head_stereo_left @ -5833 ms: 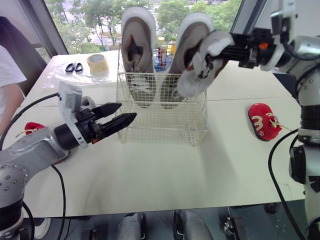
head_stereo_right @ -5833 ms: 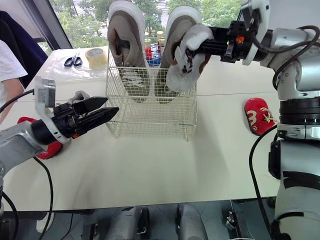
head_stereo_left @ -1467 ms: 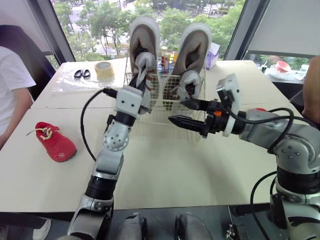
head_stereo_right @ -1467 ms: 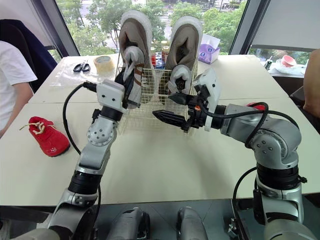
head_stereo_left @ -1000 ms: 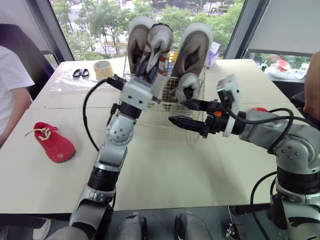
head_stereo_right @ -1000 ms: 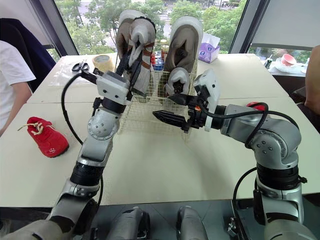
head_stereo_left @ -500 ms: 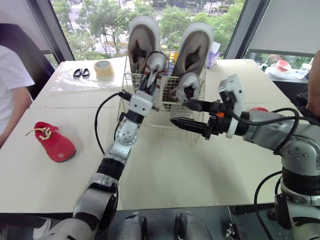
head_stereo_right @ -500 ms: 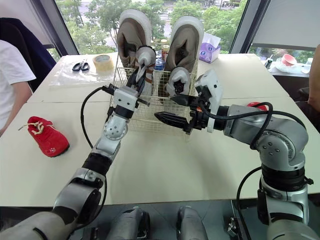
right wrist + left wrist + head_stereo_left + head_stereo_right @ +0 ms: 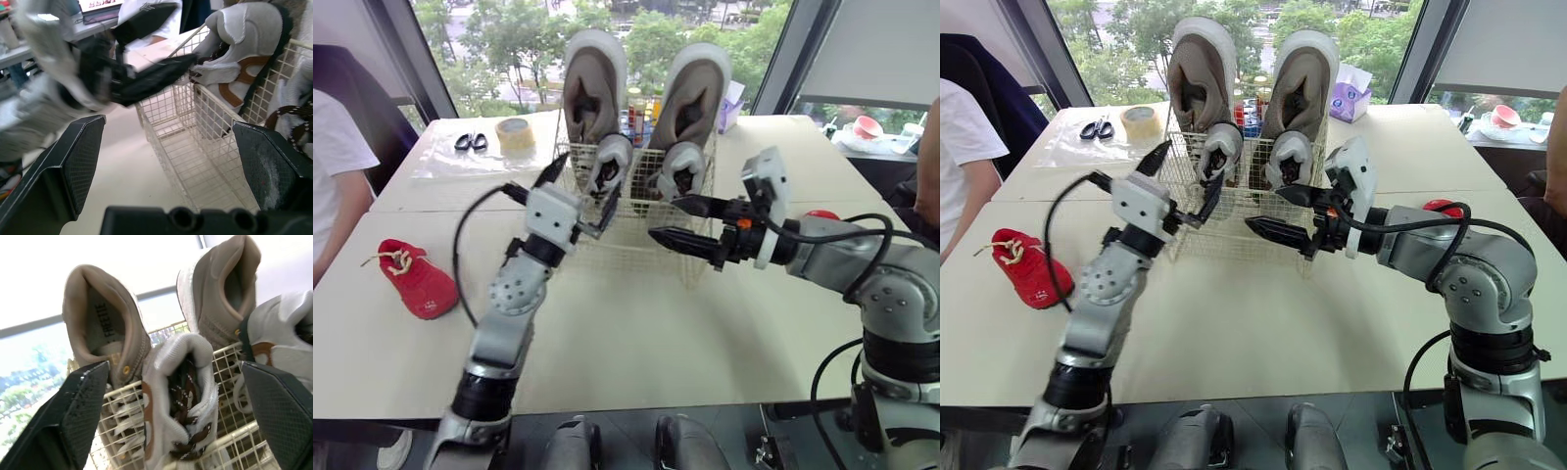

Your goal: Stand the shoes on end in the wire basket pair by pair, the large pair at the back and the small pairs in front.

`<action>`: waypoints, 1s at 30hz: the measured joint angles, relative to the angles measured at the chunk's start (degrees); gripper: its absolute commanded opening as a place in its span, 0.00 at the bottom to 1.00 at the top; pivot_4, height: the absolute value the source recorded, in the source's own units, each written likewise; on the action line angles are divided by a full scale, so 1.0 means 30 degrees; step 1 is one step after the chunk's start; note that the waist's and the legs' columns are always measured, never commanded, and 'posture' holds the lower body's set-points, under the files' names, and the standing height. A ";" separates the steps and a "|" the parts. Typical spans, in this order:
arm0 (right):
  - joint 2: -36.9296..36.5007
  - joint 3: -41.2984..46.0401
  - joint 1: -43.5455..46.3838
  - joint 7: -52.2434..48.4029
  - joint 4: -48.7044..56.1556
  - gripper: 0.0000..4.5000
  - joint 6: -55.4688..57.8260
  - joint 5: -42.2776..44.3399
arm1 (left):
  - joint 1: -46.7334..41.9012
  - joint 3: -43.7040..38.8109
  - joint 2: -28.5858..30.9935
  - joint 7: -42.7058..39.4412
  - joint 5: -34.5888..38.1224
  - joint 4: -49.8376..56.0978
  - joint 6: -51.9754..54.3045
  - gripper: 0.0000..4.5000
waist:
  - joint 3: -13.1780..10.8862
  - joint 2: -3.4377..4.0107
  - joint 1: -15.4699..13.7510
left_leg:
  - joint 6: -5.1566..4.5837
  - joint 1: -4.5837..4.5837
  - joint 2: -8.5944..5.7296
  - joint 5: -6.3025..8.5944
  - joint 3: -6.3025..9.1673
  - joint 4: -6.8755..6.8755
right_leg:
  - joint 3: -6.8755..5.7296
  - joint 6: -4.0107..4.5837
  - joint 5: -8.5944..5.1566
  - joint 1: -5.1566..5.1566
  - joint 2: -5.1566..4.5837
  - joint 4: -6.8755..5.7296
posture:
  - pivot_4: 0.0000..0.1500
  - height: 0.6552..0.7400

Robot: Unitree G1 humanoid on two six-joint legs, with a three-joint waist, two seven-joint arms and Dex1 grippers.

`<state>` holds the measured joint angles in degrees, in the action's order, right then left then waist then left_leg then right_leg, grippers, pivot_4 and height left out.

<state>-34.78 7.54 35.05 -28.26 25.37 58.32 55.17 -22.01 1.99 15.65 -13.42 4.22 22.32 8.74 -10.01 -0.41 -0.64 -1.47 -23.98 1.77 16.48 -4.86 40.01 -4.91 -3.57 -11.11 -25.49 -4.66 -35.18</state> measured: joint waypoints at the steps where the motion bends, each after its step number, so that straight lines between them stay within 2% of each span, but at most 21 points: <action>1: 0.0327 0.0039 -0.0257 0.0257 -0.0006 1.00 -0.0579 -0.0386 | -0.0087 -0.0588 0.0294 -0.0033 0.0437 0.0803 0.1165 0.99 | -0.0002 0.0008 -0.0001 | 0.0001 0.0002 0.0000 0.0000 -0.0001 -0.0001 | 0.0000 -0.0002 -0.0001 0.0000 0.0003 -0.0002 | 1.00 1.00; 6: 0.3335 0.0421 -0.2741 0.2518 0.0225 1.00 -0.6561 -0.4747 | -0.0549 -0.4379 0.2862 0.0017 0.2554 0.3447 0.7861 0.99 | -0.0009 0.0019 -0.0015 | 0.0010 0.0004 -0.0007 -0.0004 0.0001 -0.0007 | 0.0013 -0.0027 -0.0016 0.0001 0.0028 -0.0006 | 1.00 1.00; 9: 0.4002 0.0198 -0.3774 0.3340 0.0707 1.00 -0.8003 -0.6272 | 0.0172 -0.5195 0.3006 -0.0031 0.3416 0.4061 0.9606 0.99 | -0.0007 0.0012 -0.0025 | 0.0010 0.0005 -0.0015 -0.0004 -0.0003 -0.0001 | 0.0021 -0.0028 -0.0017 0.0022 0.0017 0.0012 | 1.00 1.00; 13: 0.5466 -0.0317 -0.7805 0.5905 0.1998 1.00 -0.9866 -0.9618 | 0.2593 -0.7112 0.2326 0.0449 0.5165 0.5008 1.3171 0.99 | -0.0011 0.0009 -0.0017 | 0.0029 -0.0002 -0.0016 -0.0005 0.0001 -0.0009 | 0.0028 -0.0040 -0.0029 0.0007 0.0012 0.0009 | 1.00 1.00; 19: 0.5923 -0.0781 -0.9108 0.6697 0.4130 1.00 -1.0372 -1.0849 | 0.2972 -0.9486 0.0814 0.0956 0.7551 0.5295 1.3549 0.99 | -0.0010 0.0010 0.0004 | 0.0059 0.0087 0.0004 -0.0018 0.0010 -0.0021 | 0.0031 0.0055 -0.0067 0.0051 0.0039 0.0000 | 1.00 1.00; 21: 0.5894 -0.0811 -0.9773 0.6693 0.4656 1.00 -1.0201 -1.0844 | 0.3804 -0.9940 0.1227 0.0586 0.7740 0.5102 1.3324 0.99 | -0.0010 0.0010 0.0015 | 0.0061 0.0108 0.0003 -0.0016 0.0002 -0.0060 | 0.0033 0.0110 -0.0100 0.0053 0.0037 0.0000 | 1.00 1.00; 24: 0.5677 -0.0496 -1.0643 0.6814 0.4955 1.00 -0.9578 -1.0871 | 0.4982 -1.0053 0.1651 -0.0956 0.9629 0.5086 1.3620 0.99 | -0.0011 0.0009 -0.0026 | 0.0062 0.0104 -0.0006 -0.0017 -0.0011 -0.0076 | 0.0038 0.0116 -0.0105 0.0044 0.0017 0.0003 | 1.00 1.00; 28: 0.5510 0.0171 -1.1112 0.7342 0.5650 1.00 -0.8994 -1.1141 | 0.5578 -0.9732 0.4376 -0.4004 1.2194 0.5619 1.4024 0.99 | -0.0015 0.0019 -0.0020 | 0.0069 0.0105 -0.0006 -0.0013 -0.0010 -0.0075 | 0.0037 0.0142 -0.0118 0.0031 0.0007 0.0005 | 1.00 1.00; 30: 0.5488 0.0320 -1.1491 0.7552 0.6226 1.00 -0.8609 -1.1163 | 0.5539 -0.9786 0.4877 -0.4496 1.3161 0.5750 1.4047 0.99 | -0.0013 0.0025 0.0004 | 0.0071 0.0111 -0.0004 -0.0012 -0.0012 -0.0087 | 0.0039 0.0146 -0.0122 0.0030 0.0001 0.0007 | 1.00 1.00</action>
<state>-18.32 8.50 0.58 -5.60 44.05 32.50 21.68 -5.39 -27.37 30.28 -26.90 43.70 39.57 50.88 -10.05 -0.33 -0.63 -1.26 -23.65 1.76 16.45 -4.89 39.75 -4.79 -3.13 -11.48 -25.40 -4.65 -35.16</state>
